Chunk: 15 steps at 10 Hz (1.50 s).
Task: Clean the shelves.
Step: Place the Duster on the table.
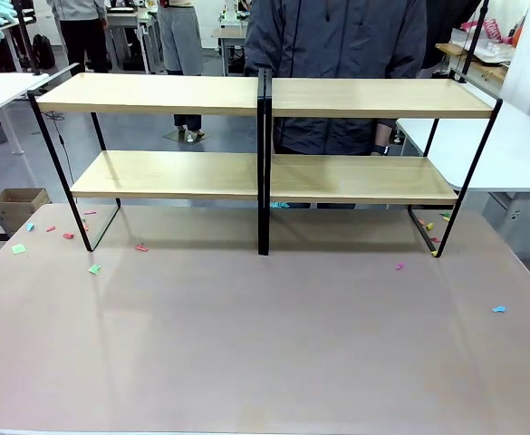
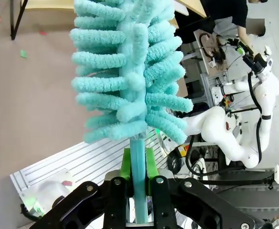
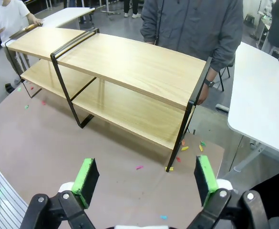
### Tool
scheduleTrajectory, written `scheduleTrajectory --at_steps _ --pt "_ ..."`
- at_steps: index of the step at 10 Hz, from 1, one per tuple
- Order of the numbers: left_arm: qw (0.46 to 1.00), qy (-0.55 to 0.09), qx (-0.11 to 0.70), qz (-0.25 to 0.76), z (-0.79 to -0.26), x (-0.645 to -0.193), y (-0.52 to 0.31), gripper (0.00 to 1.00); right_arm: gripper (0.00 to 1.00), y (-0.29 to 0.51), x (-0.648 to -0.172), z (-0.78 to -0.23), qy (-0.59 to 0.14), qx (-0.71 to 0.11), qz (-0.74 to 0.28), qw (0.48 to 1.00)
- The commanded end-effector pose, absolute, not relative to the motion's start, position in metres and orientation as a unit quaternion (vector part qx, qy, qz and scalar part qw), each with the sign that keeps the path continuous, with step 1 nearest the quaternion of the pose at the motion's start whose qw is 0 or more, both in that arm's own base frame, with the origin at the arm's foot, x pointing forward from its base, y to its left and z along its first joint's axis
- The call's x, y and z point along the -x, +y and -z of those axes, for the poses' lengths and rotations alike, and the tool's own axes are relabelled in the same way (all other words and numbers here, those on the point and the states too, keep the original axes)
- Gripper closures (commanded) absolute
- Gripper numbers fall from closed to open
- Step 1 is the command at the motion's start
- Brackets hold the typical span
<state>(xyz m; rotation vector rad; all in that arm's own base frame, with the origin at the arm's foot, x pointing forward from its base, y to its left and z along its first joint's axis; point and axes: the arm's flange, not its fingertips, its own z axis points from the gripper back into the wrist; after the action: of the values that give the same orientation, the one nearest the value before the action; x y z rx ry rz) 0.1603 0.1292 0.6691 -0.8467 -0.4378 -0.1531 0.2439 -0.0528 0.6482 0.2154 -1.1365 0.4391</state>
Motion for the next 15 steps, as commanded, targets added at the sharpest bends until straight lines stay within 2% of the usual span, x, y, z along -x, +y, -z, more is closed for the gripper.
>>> scheduleTrajectory --at_steps 1,3,4,5,7,8,9,11,12,14,15 --pt "0.883 -0.217 0.407 0.085 -0.670 -0.158 0.132 0.87 0.00 -0.054 -0.244 -0.648 -0.535 -0.099 -0.209 0.812" --pt "0.886 -0.211 0.407 0.073 -0.669 -0.160 0.129 0.87 0.00 -0.053 -0.244 -0.648 -0.533 -0.101 -0.206 0.815" --pt "0.861 0.000 0.441 0.254 -0.680 -0.191 0.114 0.87 0.00 -0.050 -0.230 -0.667 -0.515 -0.209 -0.222 0.801" --pt "0.801 0.161 0.417 0.397 -0.670 -0.202 0.101 0.87 0.00 -0.041 -0.219 -0.650 -0.451 -0.269 -0.241 0.816" --pt "0.768 0.243 0.406 0.432 -0.635 -0.205 0.093 0.87 0.00 -0.029 -0.215 -0.596 -0.263 -0.454 -0.215 0.824" --pt "0.763 0.276 0.405 0.420 -0.610 -0.218 0.080 0.87 0.00 -0.014 -0.216 -0.571 -0.196 -0.446 -0.180 0.855" --pt "0.738 0.305 0.409 0.441 -0.584 -0.233 0.065 0.87 0.00 -0.002 -0.220 -0.548 -0.145 -0.474 -0.160 0.854" --pt "0.715 0.327 0.421 0.452 -0.521 -0.268 0.042 0.87 0.00 0.011 -0.241 -0.486 -0.043 -0.469 -0.085 0.878" --pt "0.723 0.335 0.424 0.431 -0.492 -0.281 0.041 0.87 0.00 0.008 -0.246 -0.460 -0.015 -0.451 -0.051 0.891" --pt "0.744 0.310 0.444 0.392 -0.453 -0.303 0.040 0.87 0.00 -0.013 -0.244 -0.417 0.023 -0.426 -0.004 0.905" --pt "0.754 0.274 0.472 0.366 -0.439 -0.315 0.040 0.87 0.00 -0.032 -0.242 -0.406 -0.023 -0.411 0.037 0.910"
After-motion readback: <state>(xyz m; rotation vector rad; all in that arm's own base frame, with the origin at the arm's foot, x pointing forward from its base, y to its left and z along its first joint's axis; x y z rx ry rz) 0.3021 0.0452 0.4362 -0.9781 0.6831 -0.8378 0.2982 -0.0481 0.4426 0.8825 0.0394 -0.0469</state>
